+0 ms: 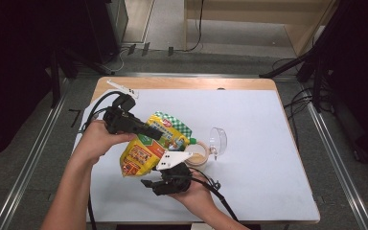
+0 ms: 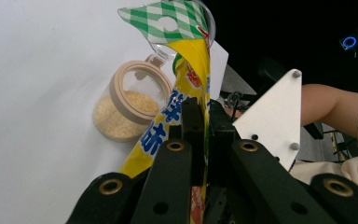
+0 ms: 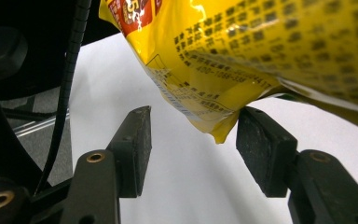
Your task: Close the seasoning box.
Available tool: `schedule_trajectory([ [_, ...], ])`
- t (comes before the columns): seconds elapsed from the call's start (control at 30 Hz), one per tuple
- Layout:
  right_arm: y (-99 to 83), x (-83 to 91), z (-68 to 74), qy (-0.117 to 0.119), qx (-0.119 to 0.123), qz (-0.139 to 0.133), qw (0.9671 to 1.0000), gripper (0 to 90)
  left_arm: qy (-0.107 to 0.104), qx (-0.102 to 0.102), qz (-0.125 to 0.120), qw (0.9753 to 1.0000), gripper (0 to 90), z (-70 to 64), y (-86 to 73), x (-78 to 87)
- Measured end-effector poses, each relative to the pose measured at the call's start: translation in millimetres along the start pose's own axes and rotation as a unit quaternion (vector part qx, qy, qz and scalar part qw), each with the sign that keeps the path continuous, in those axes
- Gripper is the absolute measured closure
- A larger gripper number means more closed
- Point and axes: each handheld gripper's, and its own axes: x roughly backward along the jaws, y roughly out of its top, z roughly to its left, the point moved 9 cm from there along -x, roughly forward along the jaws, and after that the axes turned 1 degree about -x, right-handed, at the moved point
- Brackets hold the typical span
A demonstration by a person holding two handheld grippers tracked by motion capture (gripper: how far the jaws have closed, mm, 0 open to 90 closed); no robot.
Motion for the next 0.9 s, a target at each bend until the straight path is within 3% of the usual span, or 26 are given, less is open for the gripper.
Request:
schedule_trajectory([
  [0.47, 5.9, 7.6, -7.6, -0.019, -0.003, -0.019, 0.9996, 46.4, -0.002, 0.003, -0.037, 0.9993, 89.5, 1.6, 0.5, 21.6],
  [0.73, 11.3, 15.0, -8.5, -0.018, -0.013, -0.024, 0.9995, 46.6, 0.016, 0.011, -0.067, 0.9976, 89.4, 9.4, 1.0, 35.5],
  [0.9, 12.9, 18.9, -6.6, -0.017, -0.007, -0.021, 0.9996, 46.8, 0.030, 0.024, -0.081, 0.9960, 89.4, 18.9, 0.3, 39.6],
])
